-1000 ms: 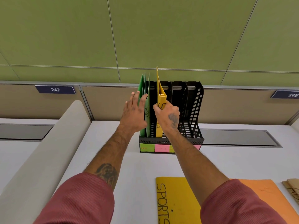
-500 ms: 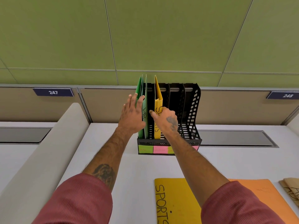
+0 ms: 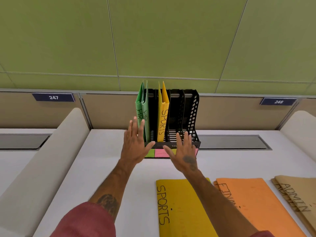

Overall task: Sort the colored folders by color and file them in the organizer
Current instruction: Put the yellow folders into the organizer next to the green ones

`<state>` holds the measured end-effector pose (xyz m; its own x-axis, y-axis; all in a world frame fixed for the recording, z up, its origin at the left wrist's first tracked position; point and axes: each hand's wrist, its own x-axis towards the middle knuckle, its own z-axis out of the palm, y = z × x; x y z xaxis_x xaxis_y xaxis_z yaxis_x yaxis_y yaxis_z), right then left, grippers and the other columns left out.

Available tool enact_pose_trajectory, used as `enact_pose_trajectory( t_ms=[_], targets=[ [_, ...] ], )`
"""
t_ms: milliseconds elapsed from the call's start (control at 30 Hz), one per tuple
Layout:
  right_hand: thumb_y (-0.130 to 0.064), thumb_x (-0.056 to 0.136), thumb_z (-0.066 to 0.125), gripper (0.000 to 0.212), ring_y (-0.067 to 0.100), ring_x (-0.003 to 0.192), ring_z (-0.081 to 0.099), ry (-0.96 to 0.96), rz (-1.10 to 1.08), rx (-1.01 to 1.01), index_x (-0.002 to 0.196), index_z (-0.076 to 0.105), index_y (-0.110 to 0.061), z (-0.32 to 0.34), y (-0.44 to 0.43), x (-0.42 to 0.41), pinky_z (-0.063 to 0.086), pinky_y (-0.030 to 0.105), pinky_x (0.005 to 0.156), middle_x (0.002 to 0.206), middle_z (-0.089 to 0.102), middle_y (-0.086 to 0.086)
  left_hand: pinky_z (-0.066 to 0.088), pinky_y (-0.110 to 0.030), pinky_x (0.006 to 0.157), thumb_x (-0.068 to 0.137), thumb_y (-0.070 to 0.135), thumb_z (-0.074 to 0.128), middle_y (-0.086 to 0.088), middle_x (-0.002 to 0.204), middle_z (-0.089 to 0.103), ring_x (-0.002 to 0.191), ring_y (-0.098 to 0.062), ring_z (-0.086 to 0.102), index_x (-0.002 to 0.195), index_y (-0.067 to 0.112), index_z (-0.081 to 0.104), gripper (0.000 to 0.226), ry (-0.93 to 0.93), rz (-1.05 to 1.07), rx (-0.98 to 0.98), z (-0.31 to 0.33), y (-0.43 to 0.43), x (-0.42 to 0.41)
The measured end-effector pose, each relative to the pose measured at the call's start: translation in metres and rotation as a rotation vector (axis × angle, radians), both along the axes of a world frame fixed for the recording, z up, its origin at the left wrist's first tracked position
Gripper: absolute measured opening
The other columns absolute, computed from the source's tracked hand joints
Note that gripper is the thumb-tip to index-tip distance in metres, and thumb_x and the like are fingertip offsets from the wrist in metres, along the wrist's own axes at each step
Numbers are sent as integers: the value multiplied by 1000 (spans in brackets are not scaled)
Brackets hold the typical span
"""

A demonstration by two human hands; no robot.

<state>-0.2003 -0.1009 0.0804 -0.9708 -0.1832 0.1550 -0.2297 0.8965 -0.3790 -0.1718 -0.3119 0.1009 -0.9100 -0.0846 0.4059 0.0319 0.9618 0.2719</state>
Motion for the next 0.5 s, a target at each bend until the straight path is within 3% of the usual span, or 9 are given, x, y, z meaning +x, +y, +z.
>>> enact_pose_trajectory(
  t_ms=[200,400,500],
  targets=[
    [-85,81,-2,101,32,153,-10,12,17,187,160,6,-22,-34,52,39,7,59,119,166,-9,15,8,-54,121,90,75,14,-8,164,-16,152,-25,-14,157,23,-5,86,-130,-49,-104,-47,39,53],
    [-86,76,-12,105,33,153,-12,-69,70,272,160,-1,-23,-63,103,74,3,59,120,166,-13,15,12,-56,118,91,73,16,-13,164,3,151,-33,4,157,18,12,86,-219,-54,-141,-81,76,100],
    [-84,78,-8,101,31,152,-16,-105,77,285,159,-5,-24,-78,125,94,-1,57,121,165,-18,14,11,-55,118,91,74,15,-12,164,5,151,-33,6,157,19,13,86,-270,-41,-145,-93,96,120]
  ],
)
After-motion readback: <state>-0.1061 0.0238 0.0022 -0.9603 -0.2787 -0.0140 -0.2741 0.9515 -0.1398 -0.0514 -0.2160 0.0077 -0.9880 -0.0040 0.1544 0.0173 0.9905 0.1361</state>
